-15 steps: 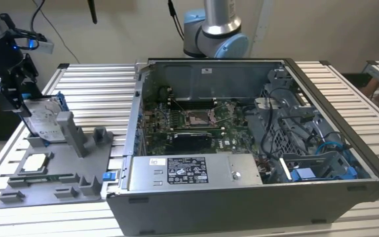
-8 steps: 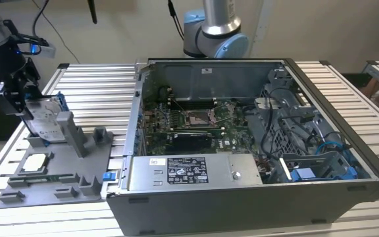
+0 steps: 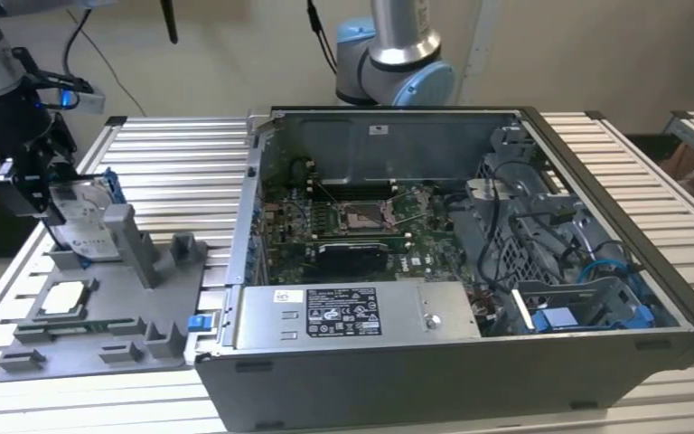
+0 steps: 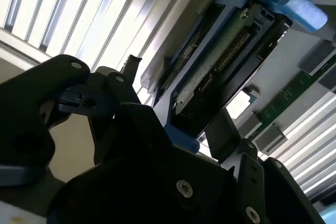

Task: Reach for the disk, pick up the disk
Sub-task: 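Pick up the disk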

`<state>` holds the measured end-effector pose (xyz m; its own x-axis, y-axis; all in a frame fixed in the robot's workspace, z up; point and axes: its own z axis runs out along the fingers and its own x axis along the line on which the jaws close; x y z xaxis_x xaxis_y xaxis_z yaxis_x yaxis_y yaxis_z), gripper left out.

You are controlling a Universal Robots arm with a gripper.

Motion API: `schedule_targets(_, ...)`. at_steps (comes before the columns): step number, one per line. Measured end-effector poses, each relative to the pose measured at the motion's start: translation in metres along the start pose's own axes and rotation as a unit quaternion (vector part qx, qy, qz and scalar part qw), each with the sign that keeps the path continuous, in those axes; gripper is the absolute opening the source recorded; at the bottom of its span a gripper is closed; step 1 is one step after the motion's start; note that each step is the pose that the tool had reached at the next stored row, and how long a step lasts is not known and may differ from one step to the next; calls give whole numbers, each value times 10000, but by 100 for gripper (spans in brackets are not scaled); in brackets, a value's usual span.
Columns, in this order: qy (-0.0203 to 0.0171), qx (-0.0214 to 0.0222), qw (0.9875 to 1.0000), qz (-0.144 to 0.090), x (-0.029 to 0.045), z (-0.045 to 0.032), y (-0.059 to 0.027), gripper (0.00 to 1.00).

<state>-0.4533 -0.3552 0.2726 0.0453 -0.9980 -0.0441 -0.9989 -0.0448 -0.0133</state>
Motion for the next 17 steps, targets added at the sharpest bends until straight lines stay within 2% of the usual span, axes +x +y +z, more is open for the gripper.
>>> schedule_targets(6,-15,8,10000,0,1,47,1,100)
schedule_targets(12,-25,15,10000,1,2,60,1,100)
schedule_targets(13,-25,15,10000,1,2,60,1,0)
schedule_targets(17,-25,15,10000,1,2,61,1,0)
